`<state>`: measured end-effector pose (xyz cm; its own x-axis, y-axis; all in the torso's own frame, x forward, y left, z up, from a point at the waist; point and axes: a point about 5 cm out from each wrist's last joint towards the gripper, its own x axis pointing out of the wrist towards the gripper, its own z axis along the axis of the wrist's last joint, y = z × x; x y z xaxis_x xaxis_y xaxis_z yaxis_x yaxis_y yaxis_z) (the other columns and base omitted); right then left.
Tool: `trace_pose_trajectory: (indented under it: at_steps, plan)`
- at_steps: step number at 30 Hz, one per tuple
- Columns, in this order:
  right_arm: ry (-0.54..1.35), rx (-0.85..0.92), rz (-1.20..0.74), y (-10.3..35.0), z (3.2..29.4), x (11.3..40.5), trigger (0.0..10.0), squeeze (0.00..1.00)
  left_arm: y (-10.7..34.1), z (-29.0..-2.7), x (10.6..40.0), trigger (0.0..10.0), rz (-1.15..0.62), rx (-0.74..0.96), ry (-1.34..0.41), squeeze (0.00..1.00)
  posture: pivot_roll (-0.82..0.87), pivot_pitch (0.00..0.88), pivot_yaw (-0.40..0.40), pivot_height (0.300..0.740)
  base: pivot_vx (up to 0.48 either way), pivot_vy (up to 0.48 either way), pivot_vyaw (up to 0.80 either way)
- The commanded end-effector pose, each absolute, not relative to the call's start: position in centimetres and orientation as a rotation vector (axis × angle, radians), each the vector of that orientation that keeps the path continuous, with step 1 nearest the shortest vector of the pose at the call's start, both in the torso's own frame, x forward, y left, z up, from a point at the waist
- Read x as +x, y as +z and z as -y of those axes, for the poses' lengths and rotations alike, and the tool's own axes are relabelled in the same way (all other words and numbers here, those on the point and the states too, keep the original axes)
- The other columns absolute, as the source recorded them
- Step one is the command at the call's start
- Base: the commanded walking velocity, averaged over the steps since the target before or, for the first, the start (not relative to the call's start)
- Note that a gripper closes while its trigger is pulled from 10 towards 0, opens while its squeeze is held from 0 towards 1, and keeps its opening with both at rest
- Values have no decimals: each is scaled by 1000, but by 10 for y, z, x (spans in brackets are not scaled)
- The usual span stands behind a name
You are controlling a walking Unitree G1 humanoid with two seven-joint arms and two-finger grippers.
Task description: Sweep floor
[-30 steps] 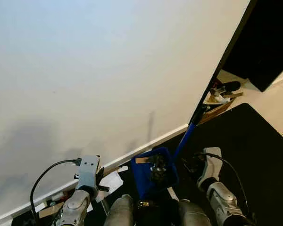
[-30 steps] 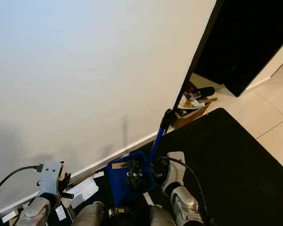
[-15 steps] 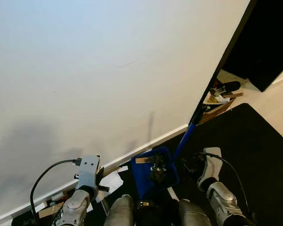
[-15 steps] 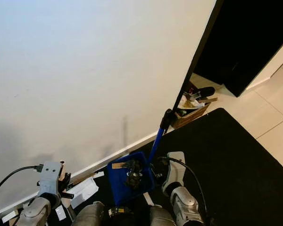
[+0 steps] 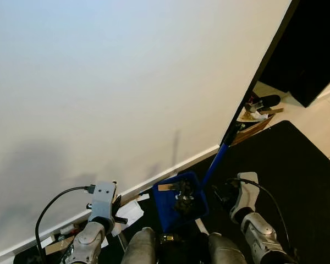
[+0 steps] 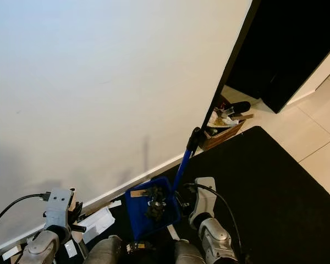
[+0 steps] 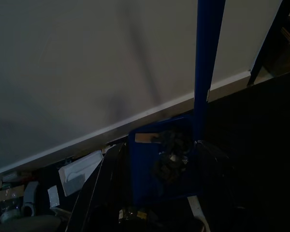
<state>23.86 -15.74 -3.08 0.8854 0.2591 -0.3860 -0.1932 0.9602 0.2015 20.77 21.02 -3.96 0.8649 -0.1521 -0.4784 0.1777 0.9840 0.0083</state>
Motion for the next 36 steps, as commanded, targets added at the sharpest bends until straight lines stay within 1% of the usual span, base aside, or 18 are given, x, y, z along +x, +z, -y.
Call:
trace_pose_trajectory:
  at_steps: [1,36]
  plan:
    - [223,162,-447,-35,161,233,10000,0,-45,-197,202,10000,-517,17,-199,0,72,145,-18,740,0,0,0]
    - [222,162,-447,-35,161,233,10000,0,-46,-197,201,10000,-517,17,-199,0,75,141,-23,740,0,0,0]
